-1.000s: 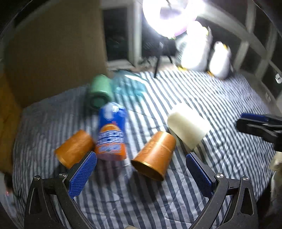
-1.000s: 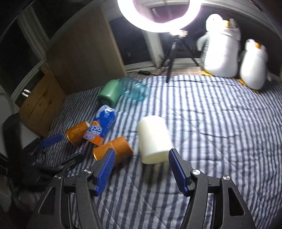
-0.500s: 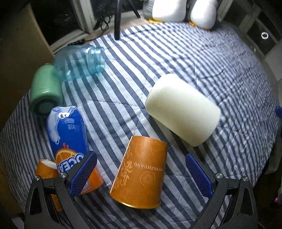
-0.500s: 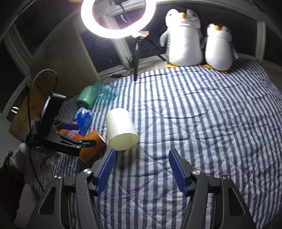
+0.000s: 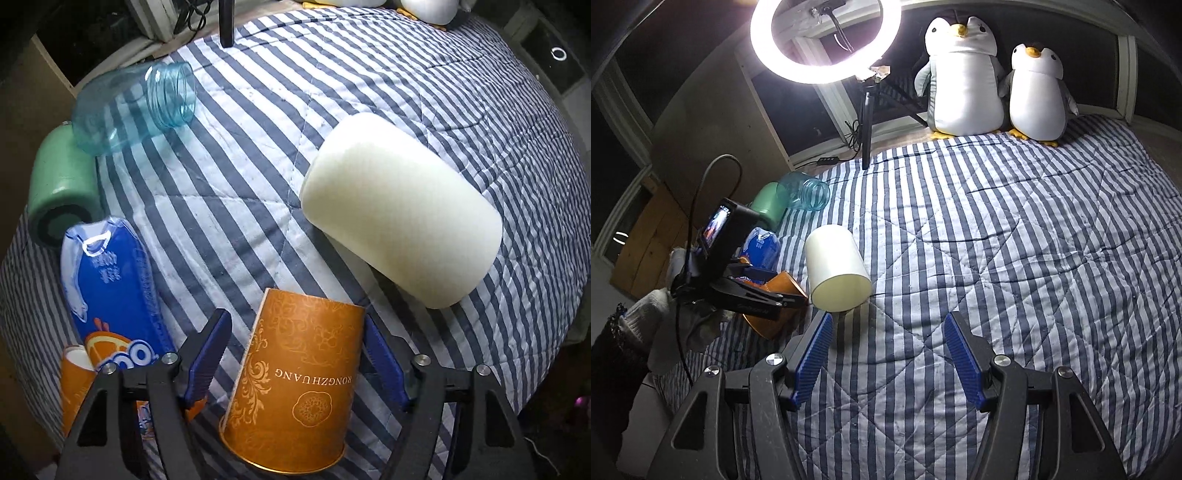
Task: Flip cup upside down
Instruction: 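Grasp the orange cup with the left gripper, mouth facing down, then rotate the orange cup with the left gripper so its mouth faces up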
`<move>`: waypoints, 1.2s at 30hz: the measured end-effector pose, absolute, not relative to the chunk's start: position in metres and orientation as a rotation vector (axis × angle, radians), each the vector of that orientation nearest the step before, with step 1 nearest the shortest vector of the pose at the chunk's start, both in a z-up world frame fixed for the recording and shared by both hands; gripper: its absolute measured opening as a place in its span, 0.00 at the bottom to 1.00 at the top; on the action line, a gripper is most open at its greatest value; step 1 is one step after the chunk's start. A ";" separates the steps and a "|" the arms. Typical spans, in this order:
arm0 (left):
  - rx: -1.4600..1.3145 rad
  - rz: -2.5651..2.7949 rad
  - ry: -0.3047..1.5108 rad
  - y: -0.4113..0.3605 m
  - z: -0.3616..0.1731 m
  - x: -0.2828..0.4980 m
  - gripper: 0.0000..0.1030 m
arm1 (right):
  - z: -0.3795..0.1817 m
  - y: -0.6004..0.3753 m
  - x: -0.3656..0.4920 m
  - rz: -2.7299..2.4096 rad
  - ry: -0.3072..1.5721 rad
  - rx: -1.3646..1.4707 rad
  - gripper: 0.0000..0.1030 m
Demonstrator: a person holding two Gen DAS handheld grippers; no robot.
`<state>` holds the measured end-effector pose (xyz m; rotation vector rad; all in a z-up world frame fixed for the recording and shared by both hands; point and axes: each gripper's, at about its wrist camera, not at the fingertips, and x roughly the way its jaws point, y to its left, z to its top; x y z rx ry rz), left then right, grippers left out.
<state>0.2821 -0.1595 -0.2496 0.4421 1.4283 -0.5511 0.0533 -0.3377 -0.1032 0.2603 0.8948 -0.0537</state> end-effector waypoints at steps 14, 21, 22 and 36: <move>0.244 -0.508 1.255 -0.128 -0.225 0.254 0.62 | -0.102 -0.322 0.057 -0.037 0.888 0.211 0.57; 0.085 -0.454 1.034 -0.103 -0.189 0.214 0.62 | -0.100 -0.309 0.057 -0.046 0.860 0.163 0.57; 0.073 -0.448 0.999 -0.101 -0.185 0.206 0.62 | -0.100 -0.306 0.056 -0.050 0.851 0.148 0.57; -0.004 -0.354 0.716 -0.101 -0.193 0.141 0.62 | -0.092 -0.276 0.047 -0.059 0.783 0.064 0.57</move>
